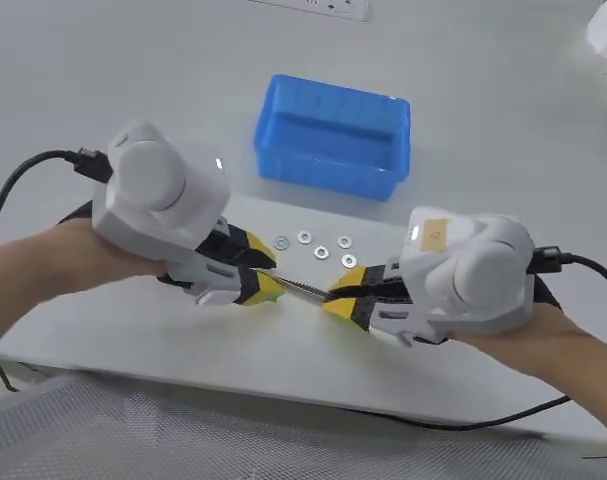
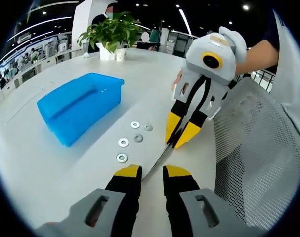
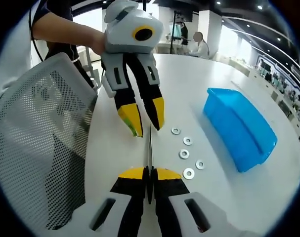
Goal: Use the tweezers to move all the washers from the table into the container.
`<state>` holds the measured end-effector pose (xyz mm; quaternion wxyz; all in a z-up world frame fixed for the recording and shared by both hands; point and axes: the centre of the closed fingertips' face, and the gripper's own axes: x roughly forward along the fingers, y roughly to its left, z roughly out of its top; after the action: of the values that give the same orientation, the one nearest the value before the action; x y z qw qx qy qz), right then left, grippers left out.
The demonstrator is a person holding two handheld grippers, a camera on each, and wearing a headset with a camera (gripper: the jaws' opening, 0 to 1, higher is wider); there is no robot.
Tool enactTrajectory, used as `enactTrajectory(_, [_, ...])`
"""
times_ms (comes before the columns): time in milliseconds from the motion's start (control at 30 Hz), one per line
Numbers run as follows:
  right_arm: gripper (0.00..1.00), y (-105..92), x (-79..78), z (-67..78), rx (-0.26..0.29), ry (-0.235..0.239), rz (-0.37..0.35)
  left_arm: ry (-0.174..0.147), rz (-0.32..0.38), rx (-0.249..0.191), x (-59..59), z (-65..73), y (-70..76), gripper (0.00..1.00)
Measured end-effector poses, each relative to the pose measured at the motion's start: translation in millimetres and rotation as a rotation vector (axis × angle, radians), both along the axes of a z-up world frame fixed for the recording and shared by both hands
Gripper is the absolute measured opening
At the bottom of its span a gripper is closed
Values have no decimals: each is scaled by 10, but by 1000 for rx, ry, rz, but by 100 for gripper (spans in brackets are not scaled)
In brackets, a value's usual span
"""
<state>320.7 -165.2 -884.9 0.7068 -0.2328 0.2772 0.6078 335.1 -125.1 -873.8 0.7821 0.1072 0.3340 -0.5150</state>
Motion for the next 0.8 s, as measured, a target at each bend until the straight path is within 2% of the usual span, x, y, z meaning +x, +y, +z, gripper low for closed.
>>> enactTrajectory(100, [7,-22,10,56,50,12,-32,24,40,-39,21,43,37,21])
enactTrajectory(133, [7,-35,9,76,60,14,-33,47,52,-78,6,79,22,20])
enactTrajectory(200, [7,-38,4,131,98,27,-48,54,69,-127,15,138,17,18])
enactTrajectory(267, [7,-41,-10,172,127,47,-55,100,120,-219,23,229,4,18])
enactTrajectory(300, [7,-55,-5,190,137,51,-65,115,151,-287,49,303,-7,17])
enactTrajectory(367, [7,-59,-17,229,163,67,-72,131,185,-334,69,344,19,18])
enactTrajectory(433, [7,-57,-21,255,175,74,-78,120,201,-316,88,299,71,20])
enactTrajectory(533, [7,-54,-16,263,179,71,-81,136,198,-295,61,233,97,24])
enactTrajectory(567, [7,-54,-13,262,178,70,-83,147,161,-256,-4,178,106,24])
enactTrajectory(633, [7,-48,-27,261,177,68,-72,137,131,-214,-43,121,96,24])
enactTrajectory(700, [7,-26,-54,274,183,69,-57,105,113,-183,-34,94,75,22])
enactTrajectory(800, [7,0,-72,275,184,69,-45,103,90,-190,-46,112,5,13])
